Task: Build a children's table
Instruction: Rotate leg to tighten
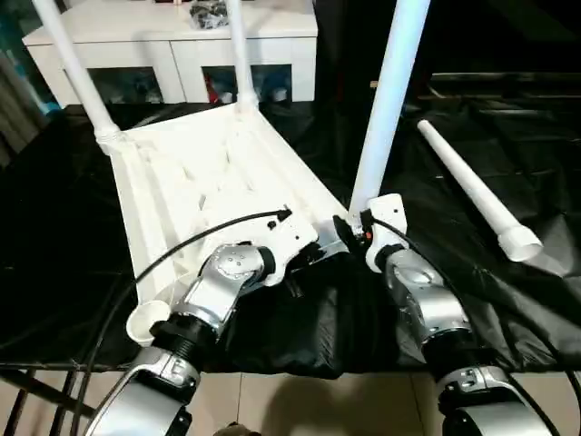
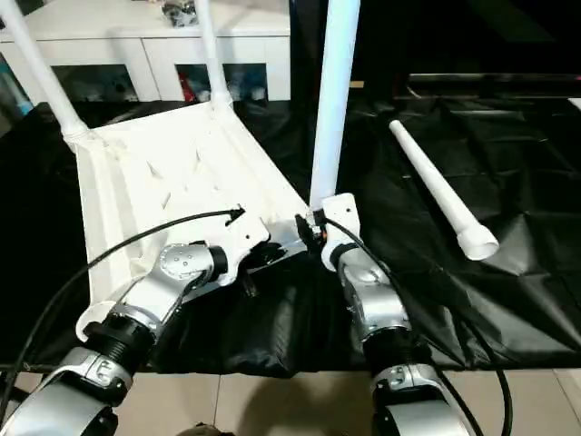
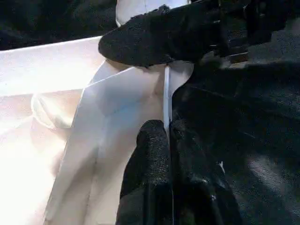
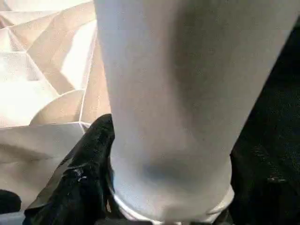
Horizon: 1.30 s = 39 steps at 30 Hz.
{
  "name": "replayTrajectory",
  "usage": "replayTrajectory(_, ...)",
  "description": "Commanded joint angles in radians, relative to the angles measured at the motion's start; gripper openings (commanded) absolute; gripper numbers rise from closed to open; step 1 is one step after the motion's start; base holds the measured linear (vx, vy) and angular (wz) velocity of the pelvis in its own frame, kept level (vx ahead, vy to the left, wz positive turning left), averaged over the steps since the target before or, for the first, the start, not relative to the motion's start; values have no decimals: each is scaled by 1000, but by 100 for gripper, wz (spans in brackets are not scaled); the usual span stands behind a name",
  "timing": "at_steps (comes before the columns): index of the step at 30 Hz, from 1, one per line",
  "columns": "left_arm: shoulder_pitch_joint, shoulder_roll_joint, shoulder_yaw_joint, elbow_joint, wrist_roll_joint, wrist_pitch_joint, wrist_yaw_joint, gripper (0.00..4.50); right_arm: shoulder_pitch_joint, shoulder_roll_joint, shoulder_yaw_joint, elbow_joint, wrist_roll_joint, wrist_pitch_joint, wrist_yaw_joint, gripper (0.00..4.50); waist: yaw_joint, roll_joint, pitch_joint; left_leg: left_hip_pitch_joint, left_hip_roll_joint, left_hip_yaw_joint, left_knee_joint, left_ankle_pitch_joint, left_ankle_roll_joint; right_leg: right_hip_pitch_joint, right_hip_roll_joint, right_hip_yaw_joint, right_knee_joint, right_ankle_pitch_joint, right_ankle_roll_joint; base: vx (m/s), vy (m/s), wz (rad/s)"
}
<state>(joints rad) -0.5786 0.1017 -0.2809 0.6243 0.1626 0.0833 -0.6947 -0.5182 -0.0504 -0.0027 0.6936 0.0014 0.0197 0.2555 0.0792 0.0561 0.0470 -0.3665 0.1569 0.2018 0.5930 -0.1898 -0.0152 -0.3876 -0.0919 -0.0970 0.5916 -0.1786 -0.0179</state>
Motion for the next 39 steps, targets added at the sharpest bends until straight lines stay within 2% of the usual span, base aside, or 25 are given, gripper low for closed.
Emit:
replayTrajectory(1, -9, -45, -28, -19, -16, -38, 4, 0, 5, 86, 76, 25, 2, 6, 83, 344, 0, -10, -57, 9, 79, -47, -84, -301, 12, 32, -88, 63, -85, -313, -167, 0, 0, 0)
replayTrajectory(3, 14, -17, -30, -43, -39, -76, -63, 0, 8, 56, 82, 19, -5, -14, 120, 363, 0, -7, -57, 10, 79, -46, -84, -295, 19, 32, -90, 64, -86, -313, -171, 0, 0, 0)
replayTrajectory(6, 46, 26, -26, -73, -68, -99, -146, 0, 24, -6, 108, -3, -12, -33, 209, 363, -5, -6, -57, 8, 79, -46, -84, -292, 25, 35, -87, 63, -84, -307, -176, 0, 0, 0)
replayTrajectory(7, 48, 28, -25, -75, -71, -102, -151, 0, 25, -9, 109, -5, -11, -33, 215, 363, -6, -10, -57, 6, 80, -44, -83, -281, 32, 36, -86, 63, -82, -294, -180, 0, 0, 0)
replayTrajectory(10, 67, 54, -15, -97, -104, -121, -206, 0, 32, -50, 113, -25, 7, -39, 291, 363, -5, -6, -58, 7, 82, -43, -81, -269, 41, 35, -87, 64, -81, -289, -189, 0, 0, 0)
replayTrajectory(16, 96, 120, -13, -144, -157, -115, -347, 0, 58, -146, 172, -87, 30, -78, 559, 363, 2, -1, -63, 3, 84, -39, -76, -230, 67, 37, -81, 62, -68, -213, -210, 0, 0, 0)
replayTrajectory(18, 96, 130, -12, -146, -162, -114, -365, 0, 67, -166, 189, -107, 41, -76, 620, 363, 8, -3, -62, 1, 84, -38, -73, -220, 78, 38, -83, 62, -68, -212, -216, 0, 0, 0)
replayTrajectory(20, 92, 158, -14, -152, -174, -108, -422, 0, 88, -213, 221, -166, 86, -40, 775, 363, 16, -9, -61, 1, 85, -37, -72, -215, 87, 37, -83, 61, -69, -236, -211, 0, 0, 0)
replayTrajectory(22, 86, 178, -16, -156, -181, -104, -459, 0, 96, -243, 242, -198, 107, -24, 864, 363, 21, -6, -62, 1, 87, -38, -72, -212, 90, 36, -84, 62, -67, -240, -209, 0, 0, 0)
replayTrajectory(23, 79, 190, -17, -155, -182, -103, -480, 0, 98, -263, 259, -214, 118, -7, 918, 339, 26, -8, -62, 2, 89, -39, -73, -217, 93, 35, -82, 61, -67, -246, -207, 0, 0, 0)
replayTrajectory(25, 75, 195, -18, -154, -182, -102, -489, 0, 99, -273, 268, -223, 122, 6, 944, 331, 29, -7, -61, 2, 89, -39, -73, -215, 88, 33, -85, 62, -67, -249, -211, 0, 0, 0)
replayTrajectory(27, 68, 206, -21, -150, -185, -99, -510, 0, 100, -291, 282, -232, 125, 11, 990, 326, 33, -15, -62, 2, 89, -38, -72, -209, 84, 34, -85, 62, -67, -249, -211, 0, 0, 0)
replayTrajectory(29, 61, 214, -22, -143, -185, -98, -522, 0, 98, -299, 287, -233, 128, 11, 1020, 293, 37, -14, -62, 2, 89, -38, -72, -204, 81, 32, -87, 63, -67, -261, -209, 0, 0, 0)
replayTrajectory(31, 58, 218, -20, -139, -184, -98, -527, 0, 97, -296, 283, -237, 134, 23, 1026, 289, 38, -17, -61, 3, 89, -39, -73, -202, 77, 33, -87, 62, -67, -264, -208, 0, 0, 0)
replayTrajectory(35, 56, 222, -15, -135, -184, -100, -527, 0, 104, -293, 290, -254, 134, 36, 1033, 274, 40, -13, -63, 3, 88, -39, -71, -192, 74, 33, -87, 62, -64, -244, -212, 0, 0, 0)
replayTrajectory(36, 56, 221, -13, -132, -182, -102, -523, 0, 104, -289, 290, -251, 131, 35, 1026, 273, 39, -14, -63, 2, 88, -39, -71, -191, 74, 33, -87, 62, -64, -241, -212, 0, 0, 0)
replayTrajectory(37, 58, 215, -9, -126, -178, -104, -505, 0, 106, -279, 283, -248, 127, 33, 1001, 273, 38, -9, -63, 3, 88, -39, -71, -191, 72, 33, -86, 62, -64, -233, -214, 0, 0, 0)
replayTrajectory(38, 58, 210, -7, -122, -175, -104, -494, 0, 107, -272, 279, -247, 126, 35, 985, 272, 38, -13, -63, 3, 87, -39, -71, -197, 71, 34, -85, 62, -65, -235, -214, 0, 0, 0)
replayTrajectory(39, 54, 197, -4, -110, -161, -105, -456, 0, 107, -250, 263, -238, 117, 33, 924, 272, 38, -11, -62, 3, 87, -39, -71, -199, 70, 33, -86, 62, -65, -240, -213, 0, 0, 0)
